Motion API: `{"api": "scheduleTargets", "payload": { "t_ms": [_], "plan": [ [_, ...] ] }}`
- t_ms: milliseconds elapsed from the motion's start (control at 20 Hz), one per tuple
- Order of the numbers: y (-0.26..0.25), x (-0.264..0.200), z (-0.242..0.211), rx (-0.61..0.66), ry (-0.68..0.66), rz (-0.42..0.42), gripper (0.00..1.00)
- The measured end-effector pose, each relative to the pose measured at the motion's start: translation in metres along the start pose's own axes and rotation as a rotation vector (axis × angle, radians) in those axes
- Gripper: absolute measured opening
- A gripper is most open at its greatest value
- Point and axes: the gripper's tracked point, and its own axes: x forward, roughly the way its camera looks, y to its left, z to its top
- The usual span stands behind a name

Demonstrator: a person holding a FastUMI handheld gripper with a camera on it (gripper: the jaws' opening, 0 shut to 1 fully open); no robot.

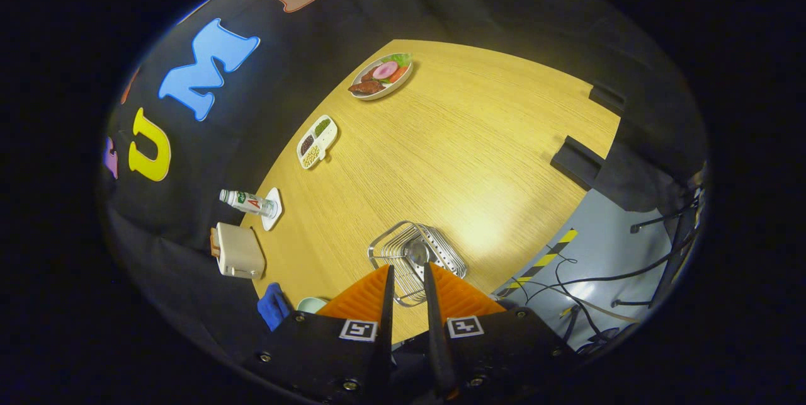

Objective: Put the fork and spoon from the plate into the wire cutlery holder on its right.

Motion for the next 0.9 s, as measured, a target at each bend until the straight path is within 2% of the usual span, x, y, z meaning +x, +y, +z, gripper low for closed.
{"api": "scheduleTargets", "payload": {
  "t_ms": [550, 900],
  "plan": [
    [0.021, -0.017, -0.007, 0.016, 0.021, 0.057, 0.26],
    [0.061, -0.019, -0.041, -0.048, 0.110, 0.122, 0.26]
  ]
}}
